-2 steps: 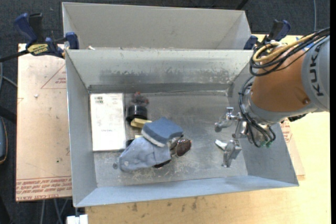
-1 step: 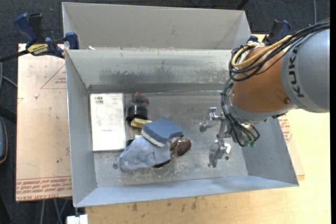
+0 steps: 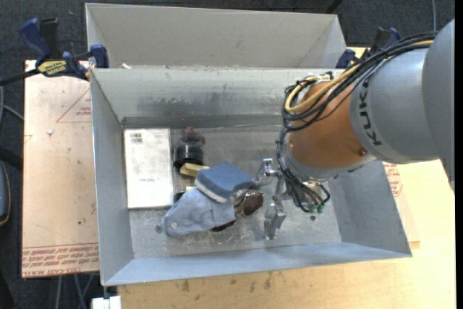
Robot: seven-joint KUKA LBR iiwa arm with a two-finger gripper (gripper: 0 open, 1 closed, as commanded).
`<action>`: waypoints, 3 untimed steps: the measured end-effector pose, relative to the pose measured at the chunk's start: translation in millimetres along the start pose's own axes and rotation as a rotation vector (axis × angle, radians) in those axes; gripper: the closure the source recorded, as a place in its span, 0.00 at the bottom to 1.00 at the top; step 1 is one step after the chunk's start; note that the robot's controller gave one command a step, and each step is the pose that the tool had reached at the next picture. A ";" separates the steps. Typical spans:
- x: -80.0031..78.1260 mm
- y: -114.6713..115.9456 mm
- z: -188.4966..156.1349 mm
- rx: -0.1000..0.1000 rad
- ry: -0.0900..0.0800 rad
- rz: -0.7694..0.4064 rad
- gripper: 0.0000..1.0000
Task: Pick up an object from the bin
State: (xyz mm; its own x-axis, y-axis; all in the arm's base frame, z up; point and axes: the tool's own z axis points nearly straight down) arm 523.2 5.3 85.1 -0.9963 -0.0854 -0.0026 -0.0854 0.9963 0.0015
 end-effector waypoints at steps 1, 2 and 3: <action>-8.8 21.3 11.4 0.004 0.002 -0.102 1.00; -8.8 21.4 11.4 0.004 0.002 -0.102 1.00; -8.4 21.3 8.6 0.003 0.003 -0.102 1.00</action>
Offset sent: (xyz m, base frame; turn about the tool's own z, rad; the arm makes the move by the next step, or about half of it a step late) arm 0.0000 0.0000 0.0000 0.0000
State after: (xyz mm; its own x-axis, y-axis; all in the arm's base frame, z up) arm 529.8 27.3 76.5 -0.9824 -0.1868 0.0000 -0.1868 0.9824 -0.0020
